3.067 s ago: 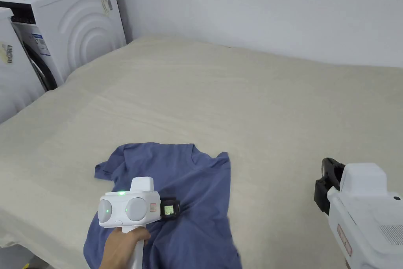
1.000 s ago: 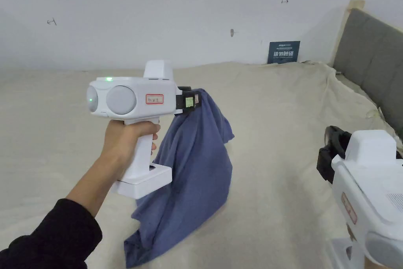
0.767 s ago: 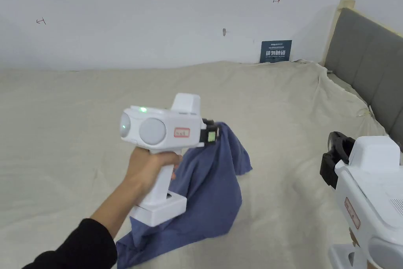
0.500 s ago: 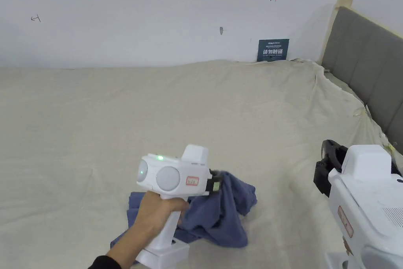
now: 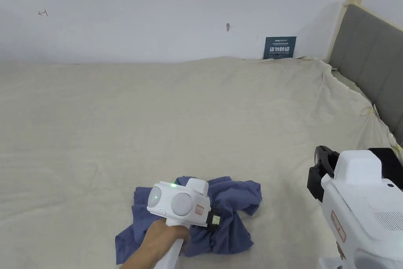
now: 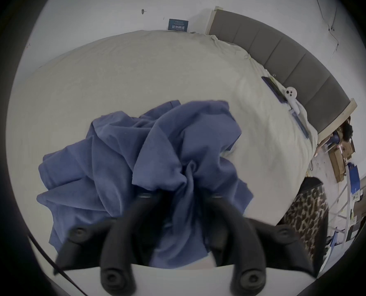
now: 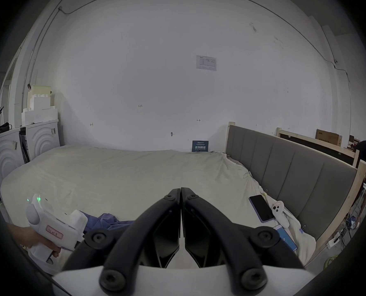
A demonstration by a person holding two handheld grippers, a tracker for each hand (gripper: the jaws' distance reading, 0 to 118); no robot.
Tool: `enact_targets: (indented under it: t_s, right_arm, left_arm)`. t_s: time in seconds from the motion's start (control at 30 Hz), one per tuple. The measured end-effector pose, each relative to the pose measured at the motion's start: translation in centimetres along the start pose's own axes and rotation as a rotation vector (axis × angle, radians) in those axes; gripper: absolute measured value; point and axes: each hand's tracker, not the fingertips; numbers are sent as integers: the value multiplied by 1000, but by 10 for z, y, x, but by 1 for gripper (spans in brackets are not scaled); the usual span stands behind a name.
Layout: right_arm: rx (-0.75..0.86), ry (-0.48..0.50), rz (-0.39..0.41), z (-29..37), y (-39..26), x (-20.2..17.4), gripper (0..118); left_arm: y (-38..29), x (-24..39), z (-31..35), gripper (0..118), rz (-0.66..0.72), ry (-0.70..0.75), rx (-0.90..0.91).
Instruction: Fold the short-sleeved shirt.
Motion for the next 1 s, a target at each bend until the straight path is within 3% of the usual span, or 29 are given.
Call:
enact_targets:
  t_s: [0.07,0.1,0.23,0.43,0.7,0.77,0.87,0.93,1.0]
  right_arm:
    - [5,3,1,1,2,-1,0]
    - [9,5,2,2,4,-2,0]
    - [25,10,2,3,10,-5,0]
    - [57,19,5,7,18,-7,0]
    - [90,26,2,5,21,-4,0]
    - [96,26,4,5,21,-4,0]
    - [102,29,7,4,22,-6,0]
    - [107,30,8,4,22,-6,0]
    - [111,30,7,4,23,-8,0]
  left_arm:
    - [5,-2,21,102,53,-25,72]
    - [7,-3,36,109,73,-36,124]
    - [15,-5,97,109,85,-3,351]
    - [17,-3,177,109,-8,186,615]
    - [0,-27,222,107,45,399,818]
    - [-11,-33,227,100,41,452,871]
    - [-24,-40,226,72,18,521,910]
    - [-31,-42,226,36,8,528,925]
    - [-38,-46,228,11,11,525,948]
